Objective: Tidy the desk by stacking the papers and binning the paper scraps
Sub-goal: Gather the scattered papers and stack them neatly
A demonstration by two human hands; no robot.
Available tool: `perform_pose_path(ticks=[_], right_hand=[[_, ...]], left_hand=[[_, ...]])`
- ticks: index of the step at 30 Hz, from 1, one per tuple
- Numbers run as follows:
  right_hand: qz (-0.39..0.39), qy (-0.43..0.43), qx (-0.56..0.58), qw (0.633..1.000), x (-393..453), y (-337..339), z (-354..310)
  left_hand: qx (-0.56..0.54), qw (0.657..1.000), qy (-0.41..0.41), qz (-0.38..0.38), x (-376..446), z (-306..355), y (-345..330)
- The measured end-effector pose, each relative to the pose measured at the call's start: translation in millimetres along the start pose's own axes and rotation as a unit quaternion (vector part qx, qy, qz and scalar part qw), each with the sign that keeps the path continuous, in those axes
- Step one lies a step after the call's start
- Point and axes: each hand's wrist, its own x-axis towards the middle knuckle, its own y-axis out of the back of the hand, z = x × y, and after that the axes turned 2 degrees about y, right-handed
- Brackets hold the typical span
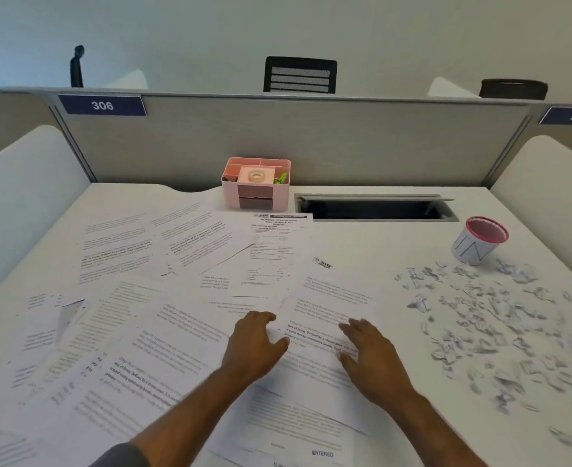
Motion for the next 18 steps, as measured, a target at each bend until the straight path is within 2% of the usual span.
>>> perform_pose_path(ticks=[5,9,13,18], right_hand=[[-0.154,0.024,-0.090,0.984,-4,-11,14],[-0.160,0.037,-0.096,0.982,-4,-14,21],[-0.159,0.047,-0.104,0.981,-3,-15,23],[-0.164,0.065,-0.118,0.977,0,-14,28]], left_hand=[[0.106,0.992,0.064,-0.029,-1,19,-23],[0.128,0.986,0.104,-0.008,1,28,-36],[0.033,0.987,0.157,0.014,4,40,-47],[-0.023,0.980,0.199,0.015,8,52,-52]])
